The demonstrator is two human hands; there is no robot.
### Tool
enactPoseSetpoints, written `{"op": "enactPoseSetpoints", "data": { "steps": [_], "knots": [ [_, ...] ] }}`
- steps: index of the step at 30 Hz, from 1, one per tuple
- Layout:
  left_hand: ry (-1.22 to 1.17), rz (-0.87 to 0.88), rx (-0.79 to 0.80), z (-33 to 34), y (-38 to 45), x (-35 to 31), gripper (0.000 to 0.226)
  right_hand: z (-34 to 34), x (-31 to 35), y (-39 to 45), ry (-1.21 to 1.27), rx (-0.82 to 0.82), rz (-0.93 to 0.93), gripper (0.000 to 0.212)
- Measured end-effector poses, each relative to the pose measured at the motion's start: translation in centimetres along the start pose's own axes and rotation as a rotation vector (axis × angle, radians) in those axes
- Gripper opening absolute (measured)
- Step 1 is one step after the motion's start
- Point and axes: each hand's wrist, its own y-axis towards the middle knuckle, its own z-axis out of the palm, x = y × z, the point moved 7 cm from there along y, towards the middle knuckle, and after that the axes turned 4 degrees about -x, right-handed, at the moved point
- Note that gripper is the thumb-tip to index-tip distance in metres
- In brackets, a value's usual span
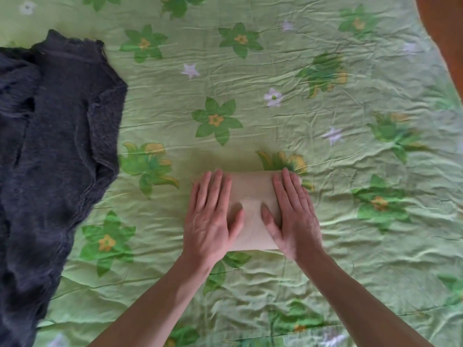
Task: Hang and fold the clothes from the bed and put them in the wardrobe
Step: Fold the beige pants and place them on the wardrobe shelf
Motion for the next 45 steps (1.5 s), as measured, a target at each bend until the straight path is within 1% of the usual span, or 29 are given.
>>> {"op": "enactPoseSetpoints", "data": {
  "steps": [2, 8, 10, 11, 12, 13, 14, 16, 17, 18, 21, 23, 25, 26, 27, 28, 30, 32, 34, 36, 37, 38, 40, 41, 42, 43, 45],
  "knots": [
    [0.015, 0.007, -0.001, 0.7, 0.3, 0.2, 0.075, 0.4, -0.3, 0.3, 0.005, 0.009, 0.013, 0.077],
    [0.069, 0.021, 0.087, 1.4, 0.9, 0.3, 0.077, 0.2, -0.3, 0.9, 0.023, 0.056, 0.03, 0.078],
    [0.076, -0.016, 0.082, 0.7, 0.9, 0.3, 0.079, -0.3, 0.1, 0.7, 0.051, 0.058, 0.034, 0.08],
    [0.079, -0.075, 0.053, 0.0, 0.7, 0.4, 0.082, -0.5, 0.0, 0.5, 0.083, 0.05, 0.069, 0.083],
    [0.061, -0.168, 0.015, -0.7, 0.4, 0.5, 0.086, -0.9, -0.1, 0.2, 0.145, 0.039, 0.146, 0.088],
    [0.013, -0.309, -0.03, -1.5, -0.2, 0.8, 0.089, -1.2, -0.4, -0.3, 0.245, 0.032, 0.26, 0.095],
    [-0.082, -0.492, -0.055, -1.9, -1.1, 1.5, 0.093, -1.5, -0.7, -0.9, 0.36, 0.025, 0.379, 0.1],
    [-0.32, -0.885, -0.01, -1.4, -3.2, 2.8, 0.098, -2.0, -1.1, -2.4, 0.519, 0.005, 0.539, 0.105],
    [-0.396, -1.002, 0.043, -1.1, -3.8, 3.3, 0.097, -2.4, -1.2, -3.0, 0.546, 0.005, 0.585, 0.105],
    [-0.45, -1.048, 0.09, -1.0, -3.9, 3.7, 0.092, -2.6, -1.4, -3.4, 0.567, 0.019, 0.623, 0.104],
    [-0.66, -1.05, 0.237, -1.5, -3.3, 4.5, 0.072, -2.5, -2.3, -3.7, 0.654, 0.127, 0.77, 0.1],
    [-0.785, -1.092, 0.338, -1.7, -3.4, 4.5, 0.07, -2.5, -2.8, -3.5, 0.767, 0.214, 0.88, 0.091],
    [-0.889, -1.125, 0.392, -1.8, -3.7, 4.4, 0.07, -2.5, -2.6, -3.4, 0.871, 0.319, 0.908, 0.071],
    [-0.937, -1.136, 0.404, -1.9, -3.9, 4.2, 0.065, -2.4, -2.2, -3.5, 0.909, 0.365, 0.893, 0.062],
    [-0.977, -1.147, 0.409, -2.0, -4.0, 4.2, 0.058, -2.4, -1.8, -3.6, 0.936, 0.386, 0.878, 0.058],
    [-1.012, -1.151, 0.405, -2.1, -4.2, 4.1, 0.05, -2.3, -1.7, -3.9, 0.958, 0.384, 0.862, 0.06],
    [-1.07, -1.14, 0.393, -2.6, -4.6, 3.5, 0.039, -2.4, -1.6, -4.4, 1.023, 0.344, 0.848, 0.073],
    [-1.121, -1.129, 0.372, -3.4, -5.1, 3.0, 0.035, -2.9, -1.0, -5.0, 1.108, 0.324, 0.831, 0.079],
    [-1.168, -1.138, 0.365, -4.7, -5.5, 2.5, 0.043, -4.0, -0.3, -5.5, 1.143, 0.306, 0.809, 0.077],
    [-1.207, -1.134, 0.358, -6.6, -5.9, 1.8, 0.052, -5.8, 0.5, -6.2, 1.124, 0.255, 0.812, 0.075],
    [-1.219, -1.127, 0.352, -7.8, -6.1, 1.4, 0.055, -7.0, 1.1, -6.6, 1.118, 0.237, 0.812, 0.071],
    [-1.225, -1.127, 0.343, -9.1, -6.3, 1.0, 0.057, -8.3, 1.5, -7.1, 1.119, 0.218, 0.816, 0.062],
    [-1.257, -1.122, 0.341, -12.1, -6.9, -0.2, 0.057, -11.9, 2.9, -8.0, 1.102, 0.167, 0.832, 0.038],
    [-1.278, -1.116, 0.346, -13.6, -7.2, -0.8, 0.057, -13.8, 3.4, -8.6, 1.089, 0.135, 0.843, 0.029],
    [-1.298, -1.113, 0.348, -15.2, -7.6, -1.5, 0.058, -15.7, 3.9, -9.4, 1.08, 0.108, 0.85, 0.025],
    [-1.317, -1.111, 0.346, -16.7, -7.9, -2.2, 0.061, -17.6, 4.5, -10.2, 1.066, 0.09, 0.857, 0.029],
    [-1.345, -1.09, 0.325, -19.8, -8.4, -3.4, 0.064, -21.4, 5.9, -11.6, 1.056, 0.067, 0.845, 0.049]
  ]
}}
